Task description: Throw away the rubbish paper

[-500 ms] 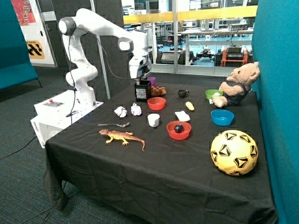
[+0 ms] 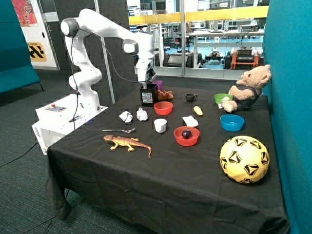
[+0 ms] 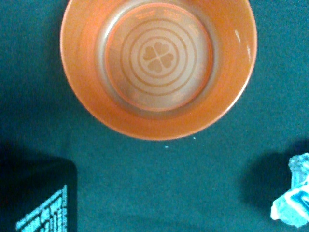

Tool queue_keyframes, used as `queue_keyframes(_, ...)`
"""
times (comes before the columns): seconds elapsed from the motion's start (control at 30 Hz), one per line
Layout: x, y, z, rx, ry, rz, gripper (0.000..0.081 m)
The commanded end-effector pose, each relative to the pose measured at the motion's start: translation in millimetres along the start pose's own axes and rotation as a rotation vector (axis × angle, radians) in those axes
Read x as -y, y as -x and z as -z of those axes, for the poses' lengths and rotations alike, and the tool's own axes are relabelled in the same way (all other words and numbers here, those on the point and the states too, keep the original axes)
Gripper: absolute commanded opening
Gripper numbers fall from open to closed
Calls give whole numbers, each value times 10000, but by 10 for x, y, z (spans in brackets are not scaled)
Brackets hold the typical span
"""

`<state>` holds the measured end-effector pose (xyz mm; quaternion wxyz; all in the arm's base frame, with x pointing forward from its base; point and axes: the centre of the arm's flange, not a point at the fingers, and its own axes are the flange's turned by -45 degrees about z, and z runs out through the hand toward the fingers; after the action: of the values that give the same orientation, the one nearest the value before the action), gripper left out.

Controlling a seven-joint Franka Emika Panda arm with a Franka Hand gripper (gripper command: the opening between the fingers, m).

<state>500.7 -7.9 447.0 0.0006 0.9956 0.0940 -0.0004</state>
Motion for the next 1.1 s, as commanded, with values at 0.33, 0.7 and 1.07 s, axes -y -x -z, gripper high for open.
queue_keyframes(0.33, -535, 220, -207, -8, -11, -400, 728)
queue_keyframes(0.7, -768, 381, -532, -8, -12, -1186, 734)
queue_keyframes(1.07, -844, 390, -845, -8, -12, -1412, 743)
